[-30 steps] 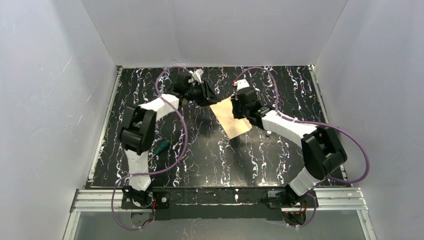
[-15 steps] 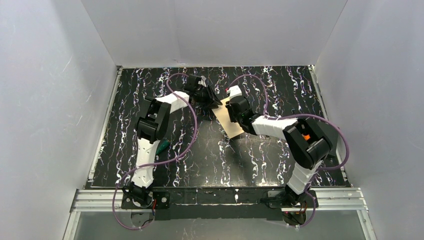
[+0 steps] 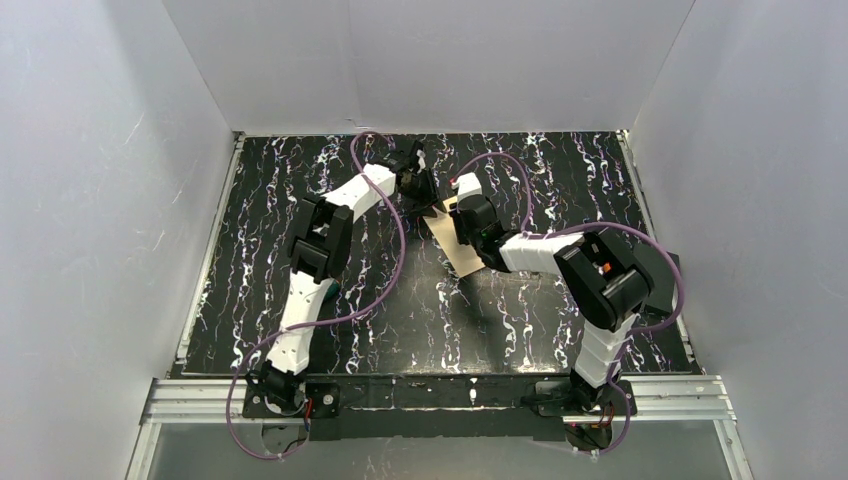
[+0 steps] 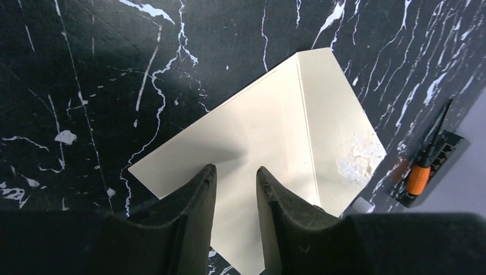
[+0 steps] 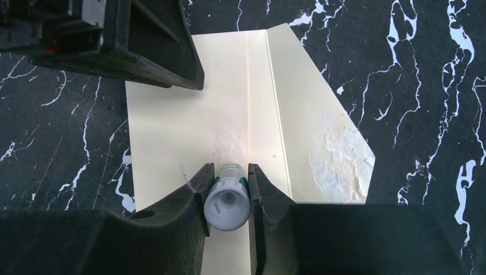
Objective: Place the letter into the envelope and seal it
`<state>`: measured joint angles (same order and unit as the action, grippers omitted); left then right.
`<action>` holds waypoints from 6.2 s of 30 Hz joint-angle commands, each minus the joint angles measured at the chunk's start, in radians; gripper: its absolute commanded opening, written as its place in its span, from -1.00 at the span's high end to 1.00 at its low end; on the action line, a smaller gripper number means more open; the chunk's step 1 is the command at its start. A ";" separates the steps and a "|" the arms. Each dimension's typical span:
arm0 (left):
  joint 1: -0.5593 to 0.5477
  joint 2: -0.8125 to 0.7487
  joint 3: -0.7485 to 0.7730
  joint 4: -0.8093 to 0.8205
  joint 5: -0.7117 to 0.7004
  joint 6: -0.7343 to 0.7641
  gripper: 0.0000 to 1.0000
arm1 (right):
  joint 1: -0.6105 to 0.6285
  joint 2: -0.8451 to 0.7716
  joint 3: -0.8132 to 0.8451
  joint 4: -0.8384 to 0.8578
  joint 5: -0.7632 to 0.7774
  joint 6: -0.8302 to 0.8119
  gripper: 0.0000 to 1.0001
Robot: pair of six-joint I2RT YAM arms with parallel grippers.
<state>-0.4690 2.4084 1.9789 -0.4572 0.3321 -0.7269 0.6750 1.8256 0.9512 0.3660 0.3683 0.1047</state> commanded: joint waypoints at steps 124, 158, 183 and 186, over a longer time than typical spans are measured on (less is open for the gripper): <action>0.021 -0.681 -0.555 -0.130 0.048 0.130 -0.68 | -0.750 -0.545 -0.466 -0.578 -0.752 0.882 0.58; -0.016 -0.165 -0.240 -0.260 -0.082 0.003 0.04 | -0.516 0.081 0.248 -0.466 -0.710 0.584 0.41; -0.042 -0.002 -0.066 -0.305 -0.160 -0.080 0.59 | -0.316 0.225 0.448 -0.671 -0.651 0.384 0.40; -0.042 0.000 -0.068 -0.298 -0.148 -0.086 0.61 | -0.269 0.229 0.486 -0.738 -0.543 0.334 0.34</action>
<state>-0.5022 2.3455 1.9350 -0.7509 0.2199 -0.8097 0.3473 2.0506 1.3689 -0.2531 -0.3344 0.5480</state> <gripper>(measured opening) 0.204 0.314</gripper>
